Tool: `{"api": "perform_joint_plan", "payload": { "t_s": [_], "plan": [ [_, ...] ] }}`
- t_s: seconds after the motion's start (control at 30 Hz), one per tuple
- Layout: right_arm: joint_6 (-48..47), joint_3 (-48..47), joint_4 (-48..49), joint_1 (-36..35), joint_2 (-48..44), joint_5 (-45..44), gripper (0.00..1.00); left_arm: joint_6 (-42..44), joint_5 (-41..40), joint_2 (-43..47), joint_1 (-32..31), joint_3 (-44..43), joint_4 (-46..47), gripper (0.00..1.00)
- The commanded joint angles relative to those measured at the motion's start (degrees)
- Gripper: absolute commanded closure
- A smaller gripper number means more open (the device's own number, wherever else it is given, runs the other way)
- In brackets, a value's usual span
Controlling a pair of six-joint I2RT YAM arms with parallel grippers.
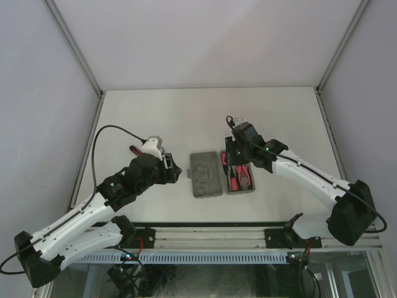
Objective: Sort the tools into containers
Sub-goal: Place the screwdriver in the storage box.
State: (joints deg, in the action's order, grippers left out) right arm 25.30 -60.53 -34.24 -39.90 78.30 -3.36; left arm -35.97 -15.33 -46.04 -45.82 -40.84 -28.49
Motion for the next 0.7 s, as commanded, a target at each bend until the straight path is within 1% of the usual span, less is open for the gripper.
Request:
{"api": "perform_joint_plan", "payload": {
  "t_s": [0.0,0.13,0.23,0.43,0.53,0.67],
  "plan": [
    [1.9,3.4,2.6,-0.4,-5.7,-1.0,0.66,-0.4,-2.2,4.0,0.5,-1.7,-3.2,0.32],
    [2.5,7.0,3.8,-0.5,-12.1,-0.5,0.65,-1.0,-4.1,7.0,0.6,-0.2,-5.0,0.3],
    [2.3,8.8,4.0,-0.3,-16.0,-0.3,0.64,-1.0,-5.5,7.3,0.8,-0.4,-6.8,0.3],
    [1.1,9.7,2.4,0.8,-20.7,0.8,0.63,-1.1,-6.9,7.3,1.5,-0.2,-7.4,0.3],
    [1.1,10.1,1.7,1.3,-22.6,1.4,0.62,-0.8,-7.4,7.4,2.8,-0.2,-8.0,0.3],
    [1.4,11.4,1.3,2.0,-25.1,2.5,0.61,-0.8,-6.9,7.5,6.1,-0.5,-9.2,0.3]
  ]
}}
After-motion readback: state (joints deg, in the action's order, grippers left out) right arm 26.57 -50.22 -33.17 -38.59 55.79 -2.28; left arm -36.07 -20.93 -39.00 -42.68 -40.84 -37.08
